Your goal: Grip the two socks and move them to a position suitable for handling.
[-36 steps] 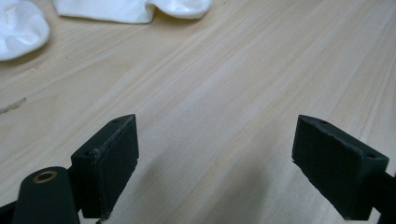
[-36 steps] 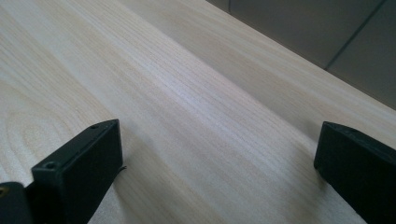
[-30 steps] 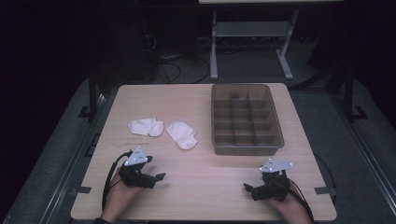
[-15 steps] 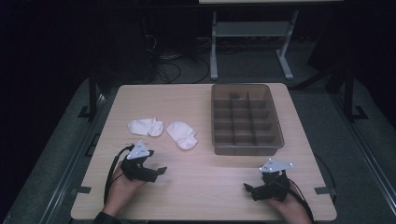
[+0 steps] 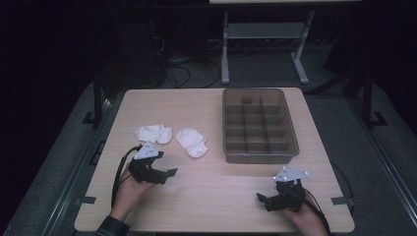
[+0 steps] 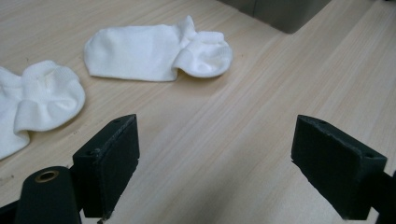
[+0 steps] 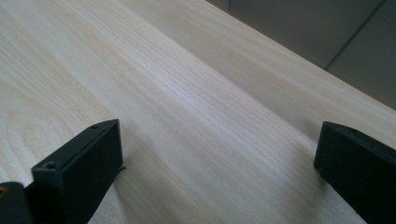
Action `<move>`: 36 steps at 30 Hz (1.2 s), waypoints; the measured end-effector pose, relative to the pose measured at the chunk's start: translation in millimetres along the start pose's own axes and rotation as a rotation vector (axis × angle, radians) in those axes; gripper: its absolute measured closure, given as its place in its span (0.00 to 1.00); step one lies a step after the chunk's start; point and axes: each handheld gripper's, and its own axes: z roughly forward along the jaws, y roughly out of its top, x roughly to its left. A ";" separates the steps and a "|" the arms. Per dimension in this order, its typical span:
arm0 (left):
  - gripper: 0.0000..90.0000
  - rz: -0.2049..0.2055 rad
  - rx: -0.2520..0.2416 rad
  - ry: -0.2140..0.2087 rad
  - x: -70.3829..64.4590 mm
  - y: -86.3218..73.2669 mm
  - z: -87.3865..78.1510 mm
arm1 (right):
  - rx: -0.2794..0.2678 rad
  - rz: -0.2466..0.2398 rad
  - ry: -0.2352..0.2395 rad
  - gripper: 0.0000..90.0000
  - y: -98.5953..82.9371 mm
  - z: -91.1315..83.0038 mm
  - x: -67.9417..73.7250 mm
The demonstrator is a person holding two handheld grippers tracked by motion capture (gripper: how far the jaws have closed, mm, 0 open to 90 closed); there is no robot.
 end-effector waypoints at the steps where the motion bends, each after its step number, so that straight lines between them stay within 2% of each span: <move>1: 0.17 -0.004 -0.004 -0.002 0.6 1.2 0.3 | 0.000 0.000 0.000 0.01 0.0 0.0 0.0; 6: 0.22 -0.006 -0.018 -0.010 5.1 5.6 2.3 | -0.001 0.003 0.001 0.01 0.1 0.0 0.2; 12: 0.28 0.012 -0.018 -0.016 5.8 13.1 6.3 | 0.000 0.005 0.001 0.01 0.1 0.0 0.3; 16: 0.34 0.022 -0.039 -0.029 6.4 19.0 9.7 | -0.001 0.004 0.001 0.01 0.1 0.0 0.2; 25: 0.45 0.033 -0.049 -0.059 6.4 34.1 24.2 | -0.001 0.004 0.002 0.01 0.2 0.1 0.2; 30: 0.49 0.039 -0.029 -0.073 7.7 40.2 34.0 | -0.001 0.004 0.002 0.01 0.1 0.1 0.2; 36: 0.54 0.035 -0.053 -0.087 8.2 46.6 42.8 | -0.001 0.004 0.002 0.01 0.3 0.2 0.0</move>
